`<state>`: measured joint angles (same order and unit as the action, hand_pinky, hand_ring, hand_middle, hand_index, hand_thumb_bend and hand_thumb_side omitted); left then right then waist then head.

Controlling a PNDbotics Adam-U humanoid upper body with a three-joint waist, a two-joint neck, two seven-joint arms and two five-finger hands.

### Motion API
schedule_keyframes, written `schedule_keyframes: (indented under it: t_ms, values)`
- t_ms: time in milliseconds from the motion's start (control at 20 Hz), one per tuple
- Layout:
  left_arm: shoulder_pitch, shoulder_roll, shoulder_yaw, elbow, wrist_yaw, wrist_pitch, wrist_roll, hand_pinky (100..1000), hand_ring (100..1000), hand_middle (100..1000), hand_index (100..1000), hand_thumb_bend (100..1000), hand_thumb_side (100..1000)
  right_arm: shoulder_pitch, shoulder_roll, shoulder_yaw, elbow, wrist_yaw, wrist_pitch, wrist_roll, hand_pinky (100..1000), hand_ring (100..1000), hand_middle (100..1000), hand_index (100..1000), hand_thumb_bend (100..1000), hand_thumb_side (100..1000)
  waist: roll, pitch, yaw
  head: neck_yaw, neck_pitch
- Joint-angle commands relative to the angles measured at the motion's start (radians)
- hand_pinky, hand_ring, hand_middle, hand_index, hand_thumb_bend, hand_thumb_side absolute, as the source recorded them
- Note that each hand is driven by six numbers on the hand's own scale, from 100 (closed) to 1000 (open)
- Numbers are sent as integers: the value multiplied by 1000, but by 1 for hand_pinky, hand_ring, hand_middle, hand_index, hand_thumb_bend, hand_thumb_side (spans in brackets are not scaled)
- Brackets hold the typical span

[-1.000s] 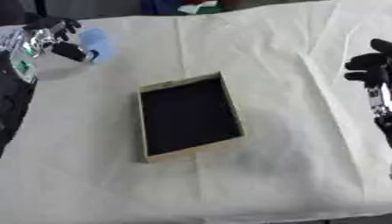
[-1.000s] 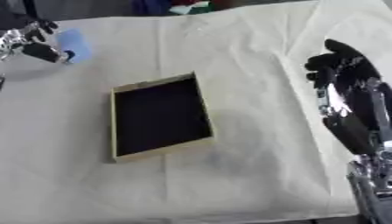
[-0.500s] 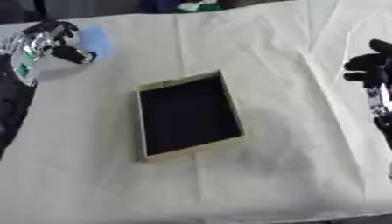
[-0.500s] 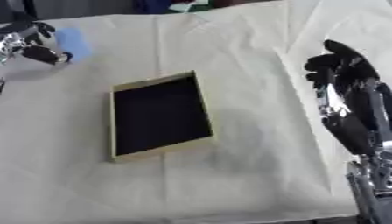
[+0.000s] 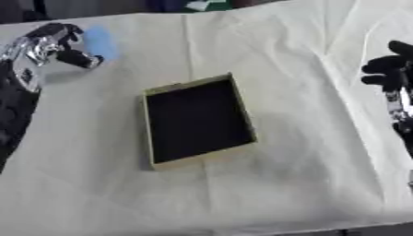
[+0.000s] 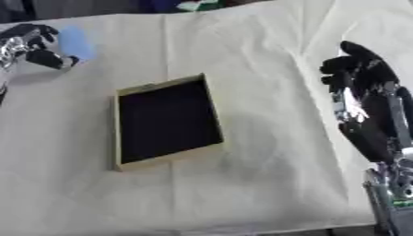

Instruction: Pick up objects on the table and place them in the box.

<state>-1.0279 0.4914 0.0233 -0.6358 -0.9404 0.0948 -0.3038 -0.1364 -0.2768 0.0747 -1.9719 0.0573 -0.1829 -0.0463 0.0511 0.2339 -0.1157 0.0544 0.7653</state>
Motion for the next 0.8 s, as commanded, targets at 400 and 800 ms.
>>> schedule_keyframes:
  t_ms: [400, 800]
  values:
    - [-4, 11, -1, -12, -4, -14, 63, 712, 631, 611, 744, 347, 379, -9, -7, -2, -9, 4, -3, 4, 700, 728, 661, 877, 100, 543, -3, -15, -3, 0, 5]
    - [-2, 16, -8, -49, 10, -33, 162, 673, 583, 541, 672, 306, 387, -5, -11, -4, -9, 1, -4, 4, 701, 729, 662, 878, 100, 542, -4, -26, 0, -2, 5]
